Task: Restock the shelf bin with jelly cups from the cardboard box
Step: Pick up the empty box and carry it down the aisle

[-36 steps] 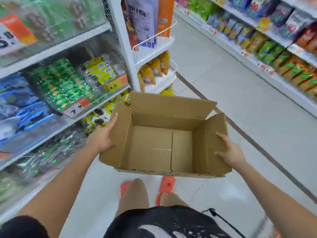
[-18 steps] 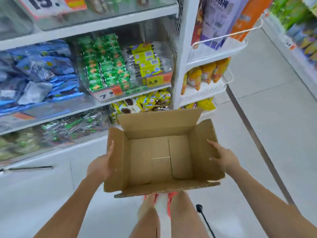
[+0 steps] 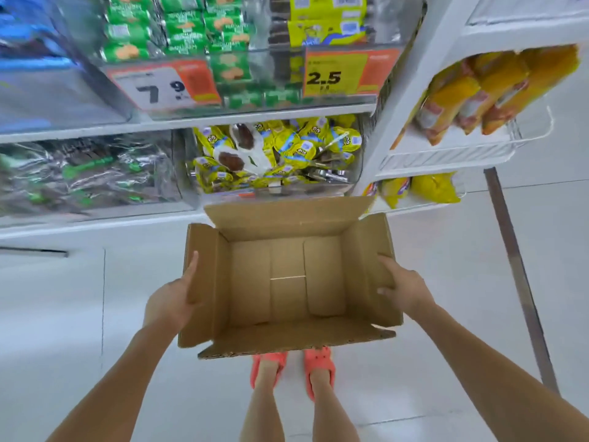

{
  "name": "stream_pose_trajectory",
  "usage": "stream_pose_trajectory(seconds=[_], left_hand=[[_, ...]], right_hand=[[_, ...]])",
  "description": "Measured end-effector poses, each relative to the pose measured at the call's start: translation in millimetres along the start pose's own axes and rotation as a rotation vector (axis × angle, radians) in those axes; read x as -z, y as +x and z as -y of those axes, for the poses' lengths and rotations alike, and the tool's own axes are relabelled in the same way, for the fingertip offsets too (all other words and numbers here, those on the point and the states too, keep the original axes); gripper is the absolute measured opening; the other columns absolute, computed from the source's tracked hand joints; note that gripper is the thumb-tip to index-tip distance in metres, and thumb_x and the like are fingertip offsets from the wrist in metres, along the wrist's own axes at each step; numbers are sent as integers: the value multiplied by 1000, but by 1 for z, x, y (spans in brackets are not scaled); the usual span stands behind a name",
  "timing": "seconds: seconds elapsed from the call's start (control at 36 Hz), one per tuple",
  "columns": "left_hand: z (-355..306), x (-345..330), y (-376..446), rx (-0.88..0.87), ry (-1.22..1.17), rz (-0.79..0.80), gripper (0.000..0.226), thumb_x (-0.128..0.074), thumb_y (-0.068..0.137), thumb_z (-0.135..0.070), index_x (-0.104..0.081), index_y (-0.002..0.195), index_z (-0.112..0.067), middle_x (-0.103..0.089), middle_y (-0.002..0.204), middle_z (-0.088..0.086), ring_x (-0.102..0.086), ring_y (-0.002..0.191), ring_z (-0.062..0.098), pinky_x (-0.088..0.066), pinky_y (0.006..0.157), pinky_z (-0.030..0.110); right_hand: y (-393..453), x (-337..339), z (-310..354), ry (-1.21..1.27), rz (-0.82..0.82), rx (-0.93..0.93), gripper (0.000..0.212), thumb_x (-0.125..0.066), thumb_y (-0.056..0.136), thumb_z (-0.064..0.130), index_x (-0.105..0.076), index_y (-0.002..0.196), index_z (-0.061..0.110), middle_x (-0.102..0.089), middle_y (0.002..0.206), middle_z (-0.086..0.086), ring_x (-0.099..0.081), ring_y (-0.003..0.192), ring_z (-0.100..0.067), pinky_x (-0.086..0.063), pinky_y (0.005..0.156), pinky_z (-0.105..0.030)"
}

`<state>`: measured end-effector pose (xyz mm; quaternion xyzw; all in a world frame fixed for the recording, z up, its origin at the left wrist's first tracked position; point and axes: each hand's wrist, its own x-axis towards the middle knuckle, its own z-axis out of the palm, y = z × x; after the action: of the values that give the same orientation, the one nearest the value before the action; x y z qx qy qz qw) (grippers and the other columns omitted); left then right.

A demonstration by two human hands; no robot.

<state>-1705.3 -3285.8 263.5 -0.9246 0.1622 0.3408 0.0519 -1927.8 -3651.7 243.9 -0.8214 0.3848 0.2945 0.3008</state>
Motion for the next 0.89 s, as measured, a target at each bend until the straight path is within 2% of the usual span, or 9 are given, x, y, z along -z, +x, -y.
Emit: stream_pose_trajectory(seconds=[0.14,0.31,0.53,0.69,0.89], left_hand=[[1,-51,35,17,-7,-5,99,-61,86,-30,18,143,-45,-56,70,3,-56,65,21,-47,59,31],[2,-89,69,12,-32,19,102,-66,84,-30,15,144,-46,-59,78,6,-56,71,24,-49,63,34],[10,-128,104,33,-26,30,101,-67,84,-32,13,145,-45,-63,84,10,-53,70,25,-45,61,33],[10,-157,114,14,11,-11,90,-58,91,-29,10,148,-38,-53,68,7,-51,62,25,-39,51,32],[12,-159,127,26,12,11,95,-61,90,-24,14,147,-37,-52,67,9,-53,64,27,-40,54,33]], right_hand=[[46,-37,-12,-28,37,-5,74,-67,85,19,-28,146,32,-57,116,-18,-55,107,-34,-45,93,-35],[83,-74,-26,-52,42,-19,75,-68,85,19,-28,147,30,-58,118,-17,-54,109,-34,-44,91,-36],[123,-109,-36,-71,26,-22,75,-70,83,22,-29,145,36,-59,111,-16,-55,104,-34,-45,88,-36],[134,-126,-38,-64,-16,-21,72,-67,87,20,-28,145,38,-58,105,-17,-55,102,-34,-47,87,-37],[140,-123,-39,-73,-22,1,74,-67,87,20,-26,146,38,-58,113,-18,-55,105,-35,-46,88,-37]])
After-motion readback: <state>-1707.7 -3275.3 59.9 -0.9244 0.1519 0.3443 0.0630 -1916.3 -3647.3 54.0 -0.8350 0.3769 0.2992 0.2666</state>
